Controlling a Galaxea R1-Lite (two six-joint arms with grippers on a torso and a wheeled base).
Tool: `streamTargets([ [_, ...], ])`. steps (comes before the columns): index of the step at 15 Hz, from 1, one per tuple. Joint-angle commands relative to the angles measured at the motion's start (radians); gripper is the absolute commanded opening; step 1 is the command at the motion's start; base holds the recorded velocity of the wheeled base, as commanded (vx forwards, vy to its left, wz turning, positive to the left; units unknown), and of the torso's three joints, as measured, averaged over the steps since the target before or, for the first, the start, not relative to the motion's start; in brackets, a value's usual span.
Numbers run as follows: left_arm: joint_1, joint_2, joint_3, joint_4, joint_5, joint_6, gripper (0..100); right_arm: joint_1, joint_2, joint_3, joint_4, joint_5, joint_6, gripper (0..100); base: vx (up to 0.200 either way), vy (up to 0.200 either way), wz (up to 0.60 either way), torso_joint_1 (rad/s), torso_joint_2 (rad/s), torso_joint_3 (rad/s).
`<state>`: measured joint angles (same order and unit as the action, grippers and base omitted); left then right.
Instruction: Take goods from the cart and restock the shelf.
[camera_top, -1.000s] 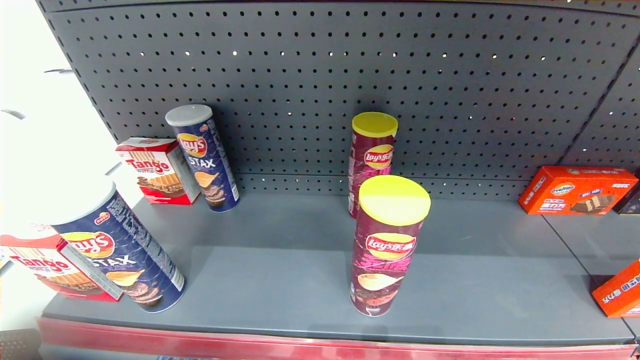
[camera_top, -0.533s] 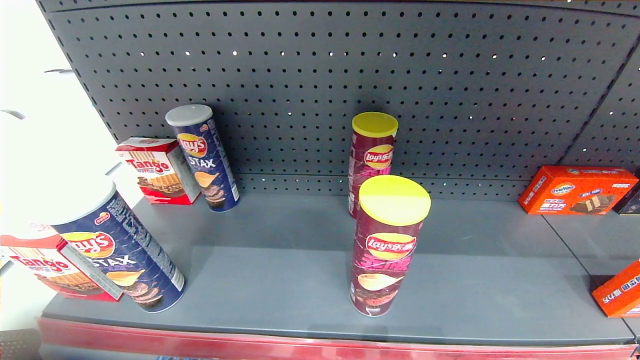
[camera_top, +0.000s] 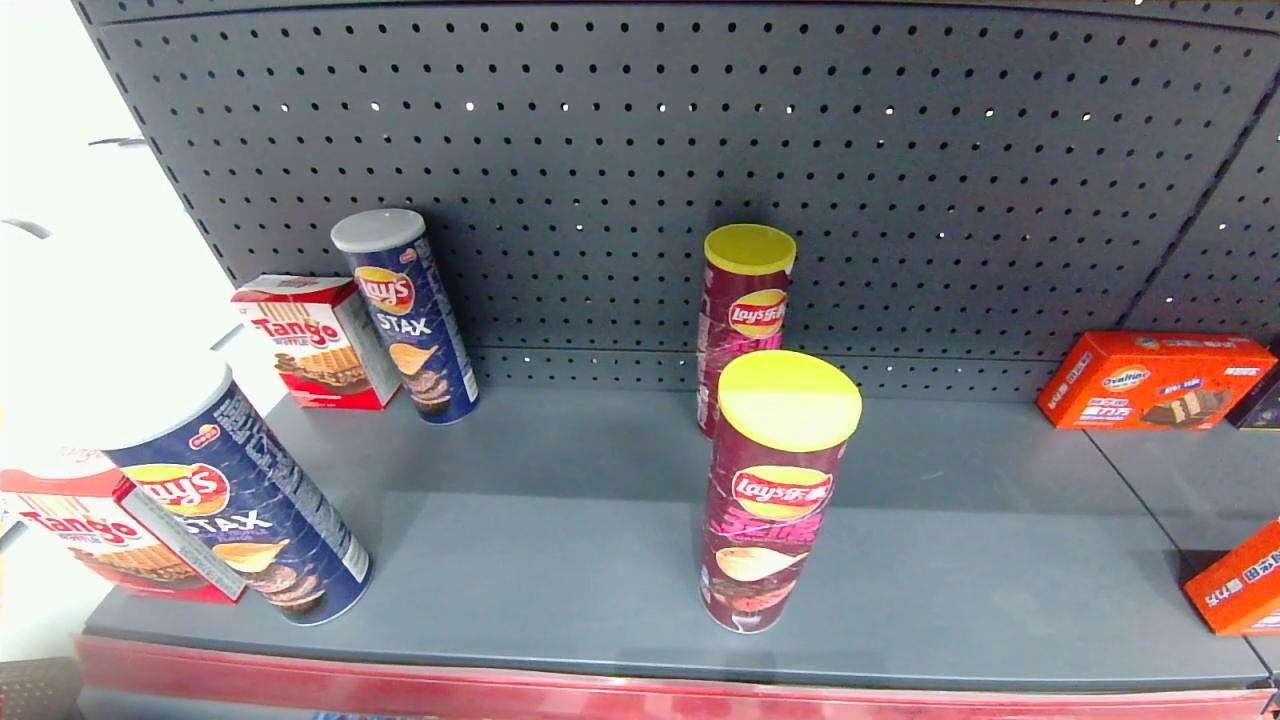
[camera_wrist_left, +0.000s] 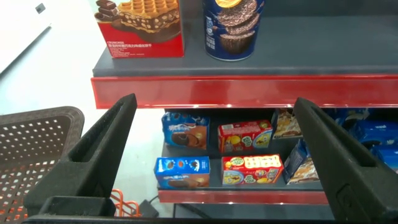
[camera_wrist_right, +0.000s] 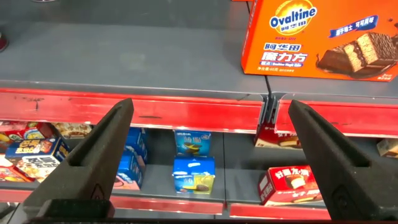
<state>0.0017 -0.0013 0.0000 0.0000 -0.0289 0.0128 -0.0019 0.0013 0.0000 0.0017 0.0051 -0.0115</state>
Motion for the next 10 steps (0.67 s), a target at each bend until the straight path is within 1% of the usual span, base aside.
streamTargets([
  [1, 0.000, 0.001, 0.000, 0.000, -0.002, 0.003, 100, 0.000, 0.000, 0.000, 0.000, -0.001, -0.001, 100, 0.000, 0.000, 0.00, 0.000, 0.00, 0.000],
  [10, 0.000, 0.001, 0.000, 0.000, -0.005, 0.003, 100, 0.000, 0.000, 0.000, 0.000, -0.001, -0.001, 100, 0.000, 0.000, 0.00, 0.000, 0.00, 0.000],
])
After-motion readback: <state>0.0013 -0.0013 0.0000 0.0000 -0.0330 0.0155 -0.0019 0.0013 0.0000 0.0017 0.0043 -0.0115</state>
